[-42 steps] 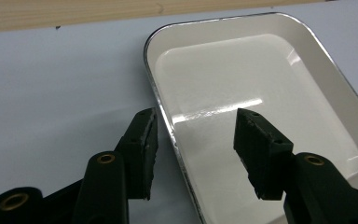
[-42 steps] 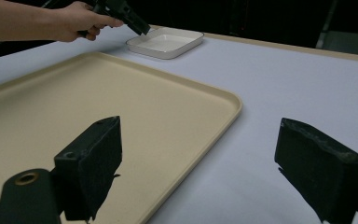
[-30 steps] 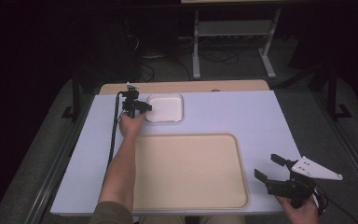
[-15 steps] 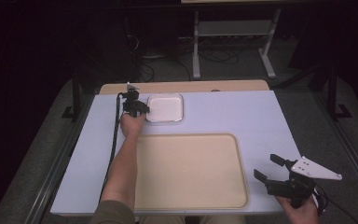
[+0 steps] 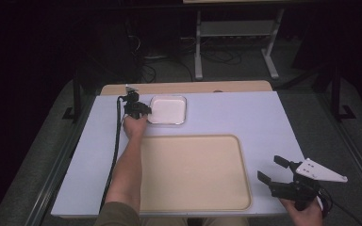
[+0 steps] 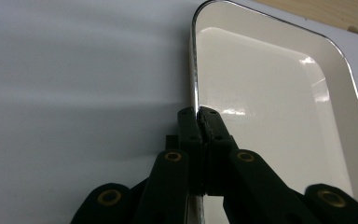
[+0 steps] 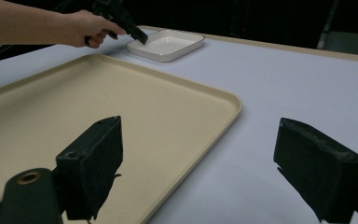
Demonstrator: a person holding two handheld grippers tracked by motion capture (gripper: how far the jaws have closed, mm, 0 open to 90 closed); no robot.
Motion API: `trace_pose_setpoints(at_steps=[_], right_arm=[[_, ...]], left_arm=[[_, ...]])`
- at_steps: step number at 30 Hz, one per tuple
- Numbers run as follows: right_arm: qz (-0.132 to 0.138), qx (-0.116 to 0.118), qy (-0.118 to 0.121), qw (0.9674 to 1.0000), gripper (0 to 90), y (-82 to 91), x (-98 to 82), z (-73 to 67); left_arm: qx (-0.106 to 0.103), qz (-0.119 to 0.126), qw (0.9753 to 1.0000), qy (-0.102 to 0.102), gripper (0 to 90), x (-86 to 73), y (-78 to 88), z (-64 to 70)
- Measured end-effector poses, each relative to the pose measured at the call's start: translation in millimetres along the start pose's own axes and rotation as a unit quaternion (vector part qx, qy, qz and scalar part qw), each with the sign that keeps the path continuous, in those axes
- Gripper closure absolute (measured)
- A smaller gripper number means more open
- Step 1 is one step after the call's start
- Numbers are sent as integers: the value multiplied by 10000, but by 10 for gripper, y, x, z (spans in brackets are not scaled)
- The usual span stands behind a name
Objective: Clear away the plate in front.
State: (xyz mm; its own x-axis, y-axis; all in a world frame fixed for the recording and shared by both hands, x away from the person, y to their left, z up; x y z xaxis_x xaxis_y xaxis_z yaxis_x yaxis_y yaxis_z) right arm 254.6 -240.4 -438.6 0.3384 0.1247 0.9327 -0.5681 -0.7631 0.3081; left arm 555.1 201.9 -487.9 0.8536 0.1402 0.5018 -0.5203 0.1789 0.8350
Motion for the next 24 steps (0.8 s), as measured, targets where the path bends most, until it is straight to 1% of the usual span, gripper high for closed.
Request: trace_pose_setpoints(at_steps=[3,5,9,12,15,17,21,23,24], right_arm=[[6,-1,3,10000,145,1,2,-4],[8,-1,-1,10000,145,2,3,-4],[7,2,-1,10000,145,4,4,-8],[17,4,-2,10000,145,7,5,-10],[22,9,2,10000,145,8,6,-9],[25,5,3,10000,145,9,7,-10],[24,5,23,10000,145,5,9,-12],[18,6,26,10000,145,3,9,-12],[22,6,25,10000,145,3,9,-12]], left_arm=[[3,9,10000,11,884,-1,9,-6],[18,69,10000,2,884,2,29,-6],[-11,131,9999,64,884,9,65,-6],[49,183,9998,22,884,26,104,-10],[25,209,9998,36,884,38,136,-11],[64,256,9996,-48,885,48,160,-5],[16,262,9997,7,885,51,169,-6],[2,285,9996,-25,885,56,183,3],[-40,286,9996,5,885,59,194,8]])
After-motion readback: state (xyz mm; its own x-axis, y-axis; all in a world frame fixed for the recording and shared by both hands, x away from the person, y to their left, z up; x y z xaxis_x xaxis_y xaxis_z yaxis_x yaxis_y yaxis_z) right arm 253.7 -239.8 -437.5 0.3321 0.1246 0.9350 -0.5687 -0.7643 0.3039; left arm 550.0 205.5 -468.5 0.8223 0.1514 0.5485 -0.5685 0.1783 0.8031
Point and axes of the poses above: each handheld gripper's, and its own axes: y roughly backward along the jaws, x roughly out of its top, z roughly to its right, the point moved 6 cm from there along -y, roughly forward along the jaws, and after that the axes turned 13 degrees about x, right-handed, at the moved point
